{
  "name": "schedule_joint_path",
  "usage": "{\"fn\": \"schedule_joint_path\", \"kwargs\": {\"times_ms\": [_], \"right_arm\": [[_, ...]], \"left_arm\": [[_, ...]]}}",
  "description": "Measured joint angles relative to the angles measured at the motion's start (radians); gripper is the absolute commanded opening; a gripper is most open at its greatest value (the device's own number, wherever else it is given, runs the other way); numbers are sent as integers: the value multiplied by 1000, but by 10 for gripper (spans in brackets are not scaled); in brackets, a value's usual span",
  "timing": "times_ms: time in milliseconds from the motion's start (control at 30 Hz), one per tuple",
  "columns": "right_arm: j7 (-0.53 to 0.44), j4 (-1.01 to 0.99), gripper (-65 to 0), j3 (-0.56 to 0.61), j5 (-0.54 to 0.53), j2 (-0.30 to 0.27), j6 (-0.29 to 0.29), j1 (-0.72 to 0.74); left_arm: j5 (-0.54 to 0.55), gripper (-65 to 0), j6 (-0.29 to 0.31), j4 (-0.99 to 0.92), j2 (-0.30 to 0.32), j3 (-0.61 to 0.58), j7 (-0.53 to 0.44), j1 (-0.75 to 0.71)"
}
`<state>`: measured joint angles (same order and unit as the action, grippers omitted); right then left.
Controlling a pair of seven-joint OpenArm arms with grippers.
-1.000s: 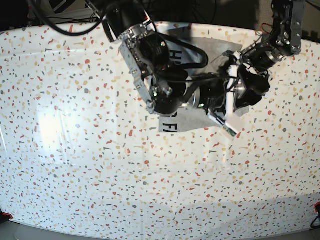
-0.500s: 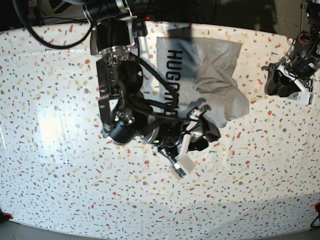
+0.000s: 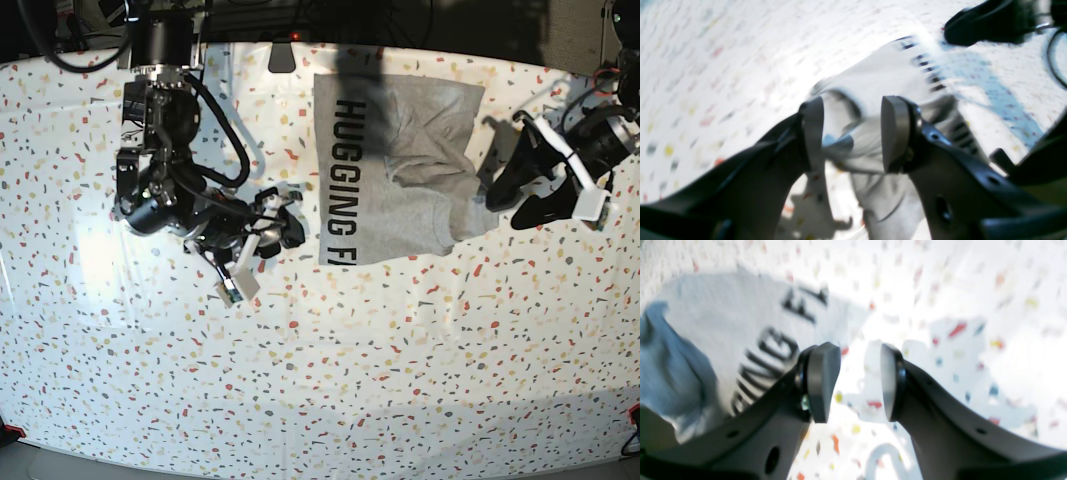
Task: Fold the T-shirt properly
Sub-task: 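Release the bundle and lift both grippers away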
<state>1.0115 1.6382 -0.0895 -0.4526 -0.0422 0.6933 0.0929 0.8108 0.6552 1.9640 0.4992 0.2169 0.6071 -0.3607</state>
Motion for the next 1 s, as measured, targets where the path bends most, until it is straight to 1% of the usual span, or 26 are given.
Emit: {"fn": "schedule_joint_path", "kwargs": {"times_ms": [167, 267, 367, 433, 467, 600, 700, 767, 833, 900, 967, 1000], "right_arm": [[0, 0, -404, -55, -46, -14, 0, -42], [1, 0, -404, -78, -50, -16, 0, -50], [0, 0, -404, -81, -55, -16, 0, -49], [0, 0, -404, -81, -55, -16, 0, -49], [2, 0, -404, -81, -55, -16, 0, -49], [4, 0, -404, -81, -59, -16, 0, -50], [14, 0, -404, -81, -81, -16, 0, -52], [19, 0, -404, -81, -82, -16, 0, -52], [29, 0, -404, -81, -81, -16, 0, -52], [31, 0, -404, -81, -81, -16, 0, -52], [31, 0, -404, -81, -82, -16, 0, -52], [31, 0, -404, -81, -100, -16, 0, -52]], "left_arm": [[-113, -378, 0, 35, 2, -148, -53, 0], [-161, -378, 0, 35, 2, -223, -59, 7], [-185, -381, 0, 35, 2, -266, -138, 10], [-255, -382, -1, 35, 2, -291, -176, 13], [-299, -382, -26, 35, 2, -305, -181, 15], [-472, -382, -114, 35, -13, -364, -184, 55], [-542, -382, -154, 35, -14, -404, -184, 90], [-569, -382, -158, 35, -14, -420, -184, 105], [-571, -383, -159, 35, -14, -426, -161, 118], [-575, -396, -159, 35, -14, -426, -127, 123], [-591, -409, -159, 35, -14, -426, -124, 122], [-608, -422, -158, 35, -14, -426, -119, 122]]}}
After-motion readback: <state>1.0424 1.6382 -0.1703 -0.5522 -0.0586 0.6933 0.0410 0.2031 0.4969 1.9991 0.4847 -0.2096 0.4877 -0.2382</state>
